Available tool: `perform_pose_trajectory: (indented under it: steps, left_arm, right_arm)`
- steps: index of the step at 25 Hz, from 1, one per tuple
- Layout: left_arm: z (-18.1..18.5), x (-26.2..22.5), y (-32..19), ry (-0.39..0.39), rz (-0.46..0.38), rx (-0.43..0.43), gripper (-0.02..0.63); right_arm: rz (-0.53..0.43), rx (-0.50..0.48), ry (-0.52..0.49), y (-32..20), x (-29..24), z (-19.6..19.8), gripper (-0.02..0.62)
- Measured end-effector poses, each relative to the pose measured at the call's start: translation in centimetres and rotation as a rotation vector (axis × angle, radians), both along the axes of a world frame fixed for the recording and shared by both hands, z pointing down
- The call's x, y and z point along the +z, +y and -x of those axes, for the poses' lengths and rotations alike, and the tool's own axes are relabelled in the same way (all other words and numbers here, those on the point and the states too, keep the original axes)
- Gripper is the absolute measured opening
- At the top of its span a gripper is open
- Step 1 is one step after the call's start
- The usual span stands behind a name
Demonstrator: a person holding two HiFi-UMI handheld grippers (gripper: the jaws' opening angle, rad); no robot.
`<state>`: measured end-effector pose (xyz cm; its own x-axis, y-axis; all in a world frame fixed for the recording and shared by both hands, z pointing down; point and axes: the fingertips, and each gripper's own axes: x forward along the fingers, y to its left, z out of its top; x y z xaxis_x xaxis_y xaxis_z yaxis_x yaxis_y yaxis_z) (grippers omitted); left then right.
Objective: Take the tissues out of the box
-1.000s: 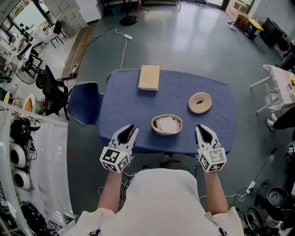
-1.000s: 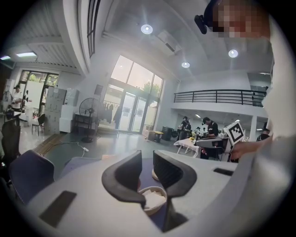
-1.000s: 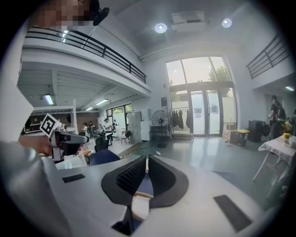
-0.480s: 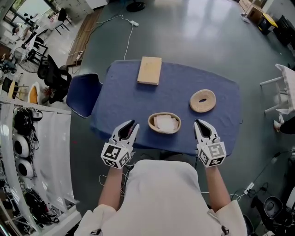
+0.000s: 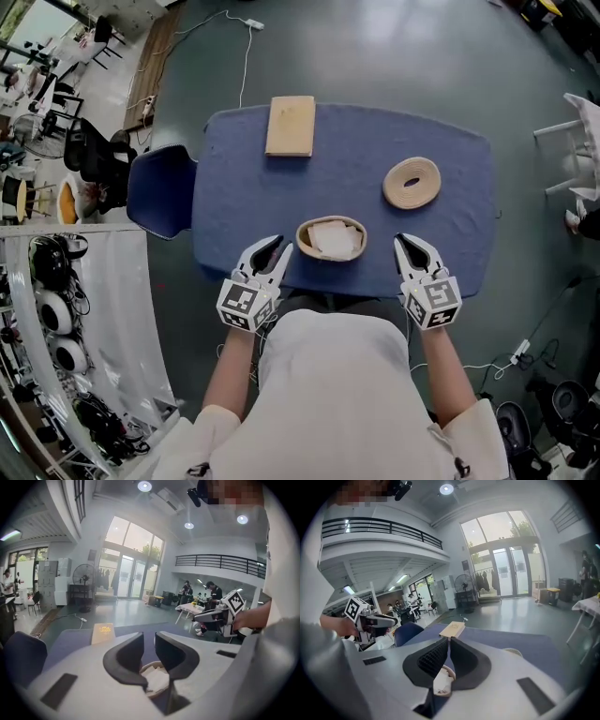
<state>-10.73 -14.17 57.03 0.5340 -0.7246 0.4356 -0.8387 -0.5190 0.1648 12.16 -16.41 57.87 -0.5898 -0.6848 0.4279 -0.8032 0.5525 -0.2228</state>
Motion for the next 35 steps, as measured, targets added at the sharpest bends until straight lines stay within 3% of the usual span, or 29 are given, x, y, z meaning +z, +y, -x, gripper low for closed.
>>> perform_pose_trajectory:
  steps: [12,24,30,35]
  left_arm:
    - [-4.7,10.0,-3.6,-0.098,0.151,0.393,0.089]
    - [-9.0,23.5,0.1,-0.245,0.386,0.724,0.120]
    - [-10.1,27.3,1.2,-0.269,0.458,0.759,0.143]
    - [-9.7,29.7,2.0,-0.375,0.487,0.742,0.165]
  right_arm:
    - [0.124,0.231,-0.005,0.4,4.6,-0.8,0.041]
    - [0.227,0.370,0.007,2.0,8.7,-1.9,0.041]
    - [0.260,0.403,0.005,2.7,10.0,-2.0,0.040]
    - [0.279,0.418,-0.003,3.6,10.7,-1.5,0.041]
